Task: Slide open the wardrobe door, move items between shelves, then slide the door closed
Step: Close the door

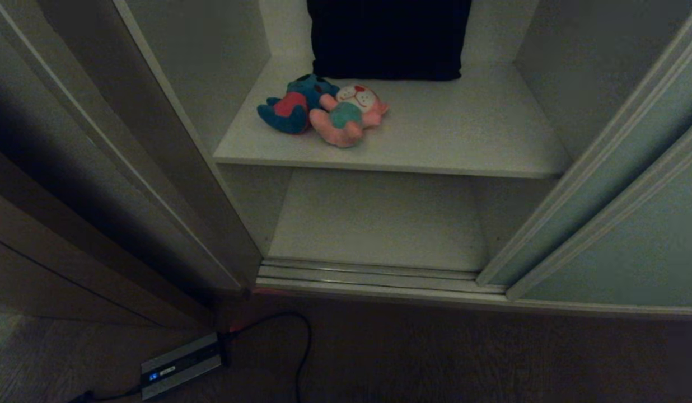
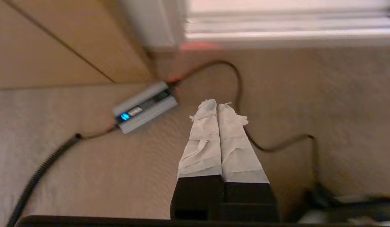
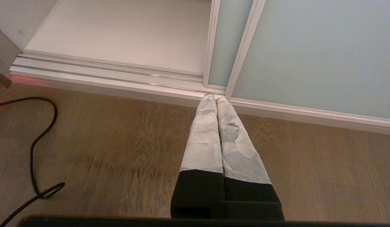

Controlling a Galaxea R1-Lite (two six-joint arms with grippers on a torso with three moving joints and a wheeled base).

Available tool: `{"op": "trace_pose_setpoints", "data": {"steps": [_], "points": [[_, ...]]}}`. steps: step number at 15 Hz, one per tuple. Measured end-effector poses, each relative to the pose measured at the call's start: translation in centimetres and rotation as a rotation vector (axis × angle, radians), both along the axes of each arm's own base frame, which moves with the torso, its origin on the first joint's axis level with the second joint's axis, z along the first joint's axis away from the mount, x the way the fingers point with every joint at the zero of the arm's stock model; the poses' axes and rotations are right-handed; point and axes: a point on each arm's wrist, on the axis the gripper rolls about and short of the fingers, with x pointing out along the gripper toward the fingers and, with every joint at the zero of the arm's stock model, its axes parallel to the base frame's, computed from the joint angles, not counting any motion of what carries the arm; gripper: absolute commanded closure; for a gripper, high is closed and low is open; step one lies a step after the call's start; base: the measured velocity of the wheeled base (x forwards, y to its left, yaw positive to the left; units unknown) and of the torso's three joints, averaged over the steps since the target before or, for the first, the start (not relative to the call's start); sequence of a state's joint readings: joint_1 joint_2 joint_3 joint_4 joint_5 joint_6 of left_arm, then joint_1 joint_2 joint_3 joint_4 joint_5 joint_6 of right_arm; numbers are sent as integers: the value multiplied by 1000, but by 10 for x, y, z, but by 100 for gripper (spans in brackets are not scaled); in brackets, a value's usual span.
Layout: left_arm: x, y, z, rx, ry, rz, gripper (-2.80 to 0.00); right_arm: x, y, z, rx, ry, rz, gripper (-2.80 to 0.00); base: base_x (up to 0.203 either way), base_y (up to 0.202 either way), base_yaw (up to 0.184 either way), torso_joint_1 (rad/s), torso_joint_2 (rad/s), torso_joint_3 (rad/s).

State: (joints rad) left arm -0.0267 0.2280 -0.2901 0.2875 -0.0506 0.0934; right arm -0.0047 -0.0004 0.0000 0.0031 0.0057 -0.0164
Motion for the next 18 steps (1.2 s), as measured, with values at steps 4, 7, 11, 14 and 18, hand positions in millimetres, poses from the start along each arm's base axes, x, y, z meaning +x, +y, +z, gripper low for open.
{"op": "trace_pose_setpoints", "data": {"steps": [4,7,11,14,18], "points": [[-1,0,-47,-10,-143,32,0,0,0,0,0,0,0,0,0,0,0,0,0,0],[-1,0,-52,9,-208,35,0,0,0,0,0,0,0,0,0,0,0,0,0,0],[-1,0,-55,21,-218,28,0,0,0,0,0,0,0,0,0,0,0,0,0,0],[-1,0,-55,21,-221,29,0,0,0,0,0,0,0,0,0,0,0,0,0,0],[-1,0,-55,16,-219,33,0,0,0,0,0,0,0,0,0,0,0,0,0,0]]}}
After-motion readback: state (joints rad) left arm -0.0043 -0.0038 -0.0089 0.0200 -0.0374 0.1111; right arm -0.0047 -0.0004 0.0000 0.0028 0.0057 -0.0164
